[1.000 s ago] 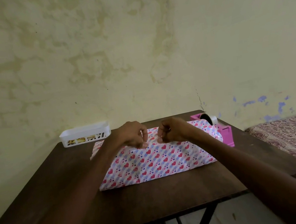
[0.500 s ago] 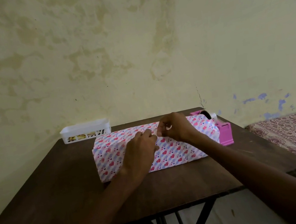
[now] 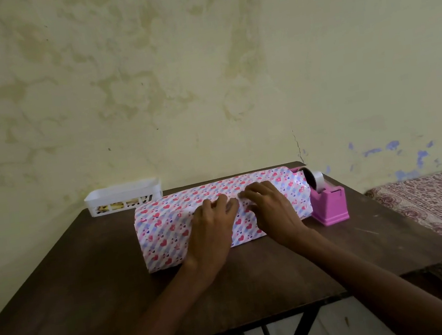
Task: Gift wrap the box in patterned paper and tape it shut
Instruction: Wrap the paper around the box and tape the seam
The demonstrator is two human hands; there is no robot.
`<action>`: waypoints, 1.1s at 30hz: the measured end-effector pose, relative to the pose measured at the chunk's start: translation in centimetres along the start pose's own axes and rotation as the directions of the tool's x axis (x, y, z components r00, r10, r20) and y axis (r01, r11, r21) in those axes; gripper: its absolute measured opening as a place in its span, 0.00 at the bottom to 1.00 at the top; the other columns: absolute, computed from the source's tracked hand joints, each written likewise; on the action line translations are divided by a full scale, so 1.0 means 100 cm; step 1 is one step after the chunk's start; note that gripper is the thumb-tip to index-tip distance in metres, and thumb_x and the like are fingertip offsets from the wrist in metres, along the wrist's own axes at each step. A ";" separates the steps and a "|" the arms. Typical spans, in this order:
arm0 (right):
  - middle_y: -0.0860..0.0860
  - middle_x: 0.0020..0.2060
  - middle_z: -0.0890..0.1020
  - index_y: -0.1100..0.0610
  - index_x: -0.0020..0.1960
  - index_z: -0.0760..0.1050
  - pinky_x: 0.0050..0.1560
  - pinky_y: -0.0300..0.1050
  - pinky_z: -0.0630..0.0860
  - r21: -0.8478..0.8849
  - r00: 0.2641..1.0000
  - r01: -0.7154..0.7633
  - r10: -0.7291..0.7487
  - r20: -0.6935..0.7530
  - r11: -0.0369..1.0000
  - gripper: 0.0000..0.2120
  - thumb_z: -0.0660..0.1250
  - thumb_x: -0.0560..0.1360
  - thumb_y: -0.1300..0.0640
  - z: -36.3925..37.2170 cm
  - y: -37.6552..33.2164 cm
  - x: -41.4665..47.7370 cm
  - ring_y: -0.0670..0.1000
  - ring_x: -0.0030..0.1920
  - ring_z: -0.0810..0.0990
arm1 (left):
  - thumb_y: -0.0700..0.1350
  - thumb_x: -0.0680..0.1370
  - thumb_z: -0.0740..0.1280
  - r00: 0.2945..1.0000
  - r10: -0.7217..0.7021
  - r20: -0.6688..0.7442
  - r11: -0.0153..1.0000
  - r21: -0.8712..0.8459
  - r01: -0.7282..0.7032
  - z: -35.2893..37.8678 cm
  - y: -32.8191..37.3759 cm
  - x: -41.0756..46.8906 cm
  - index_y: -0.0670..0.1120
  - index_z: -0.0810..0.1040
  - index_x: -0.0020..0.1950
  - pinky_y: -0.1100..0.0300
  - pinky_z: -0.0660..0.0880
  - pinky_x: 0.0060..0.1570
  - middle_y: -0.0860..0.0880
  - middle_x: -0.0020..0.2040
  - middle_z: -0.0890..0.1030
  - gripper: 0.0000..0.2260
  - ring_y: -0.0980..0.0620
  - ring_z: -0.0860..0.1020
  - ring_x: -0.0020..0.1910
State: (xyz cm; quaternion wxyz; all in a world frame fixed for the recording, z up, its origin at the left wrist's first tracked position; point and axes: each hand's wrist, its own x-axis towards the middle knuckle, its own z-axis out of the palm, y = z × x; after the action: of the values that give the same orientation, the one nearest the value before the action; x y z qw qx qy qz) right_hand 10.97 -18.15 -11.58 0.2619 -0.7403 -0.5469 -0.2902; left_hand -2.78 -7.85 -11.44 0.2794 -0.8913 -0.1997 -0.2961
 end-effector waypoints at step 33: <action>0.62 0.57 0.75 0.62 0.54 0.76 0.40 0.59 0.82 0.272 0.135 -0.957 0.674 0.727 -0.102 0.09 0.70 0.76 0.60 -0.103 0.167 0.004 0.61 0.58 0.78 | 0.56 0.75 0.66 0.955 -0.289 0.061 0.956 -0.032 0.291 0.042 0.038 0.028 0.45 0.62 0.71 0.36 0.58 0.68 0.38 0.63 0.69 0.29 0.36 0.66 0.63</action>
State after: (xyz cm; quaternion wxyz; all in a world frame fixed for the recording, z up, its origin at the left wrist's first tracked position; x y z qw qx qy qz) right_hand 25.60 -29.58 -5.28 0.5408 -0.7741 -0.0455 0.3259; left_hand 3.03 -7.67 -13.88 0.2089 -0.8658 -0.3298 -0.3129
